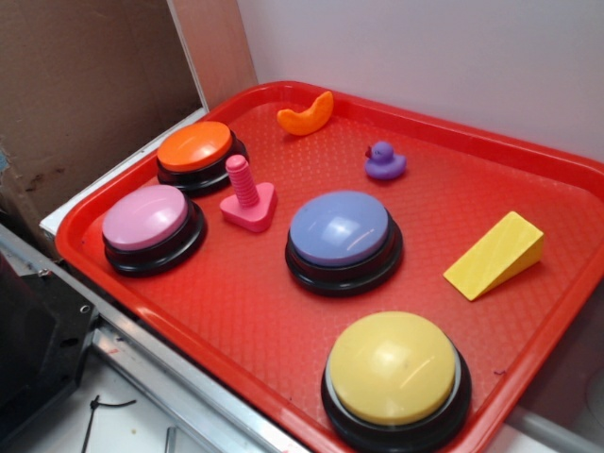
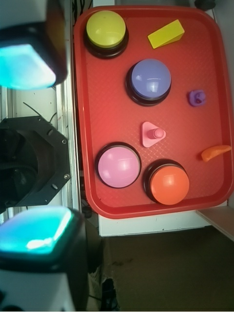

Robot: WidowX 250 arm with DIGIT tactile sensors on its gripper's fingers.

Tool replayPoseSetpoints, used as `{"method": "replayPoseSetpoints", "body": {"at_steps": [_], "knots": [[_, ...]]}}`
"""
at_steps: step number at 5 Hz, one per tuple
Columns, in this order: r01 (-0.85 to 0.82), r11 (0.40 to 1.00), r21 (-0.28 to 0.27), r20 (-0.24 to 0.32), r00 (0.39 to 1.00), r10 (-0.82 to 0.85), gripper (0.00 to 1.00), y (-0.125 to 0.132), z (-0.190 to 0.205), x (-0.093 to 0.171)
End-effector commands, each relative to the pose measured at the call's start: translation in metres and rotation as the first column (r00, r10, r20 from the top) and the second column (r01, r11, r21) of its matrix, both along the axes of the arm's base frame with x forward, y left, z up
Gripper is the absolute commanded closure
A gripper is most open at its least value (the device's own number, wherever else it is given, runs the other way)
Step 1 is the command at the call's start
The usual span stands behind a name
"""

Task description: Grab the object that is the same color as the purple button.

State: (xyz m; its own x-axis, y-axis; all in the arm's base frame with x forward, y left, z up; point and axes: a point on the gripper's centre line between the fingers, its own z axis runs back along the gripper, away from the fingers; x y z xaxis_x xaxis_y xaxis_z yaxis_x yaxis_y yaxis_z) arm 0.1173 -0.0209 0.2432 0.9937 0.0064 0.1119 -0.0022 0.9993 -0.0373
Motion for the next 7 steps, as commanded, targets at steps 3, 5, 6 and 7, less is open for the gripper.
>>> {"method": "replayPoseSetpoints", "body": {"at_steps": [3, 5, 6, 7], "knots": [[0.006, 1.0, -0.007, -0.057, 0.998, -0.006, 0.0, 0.001, -0.031, 0.078], [0.044, 0.999, -0.016, -0.136, 0.99, -0.046, 0.0, -0.029, -0.069, 0.132], [0.044, 0.999, -0.016, -0.136, 0.99, -0.046, 0.0, -0.029, -0.069, 0.132], [0.044, 0.999, -0.016, -0.136, 0.99, -0.046, 0.0, -0.029, -0.069, 0.132]]}}
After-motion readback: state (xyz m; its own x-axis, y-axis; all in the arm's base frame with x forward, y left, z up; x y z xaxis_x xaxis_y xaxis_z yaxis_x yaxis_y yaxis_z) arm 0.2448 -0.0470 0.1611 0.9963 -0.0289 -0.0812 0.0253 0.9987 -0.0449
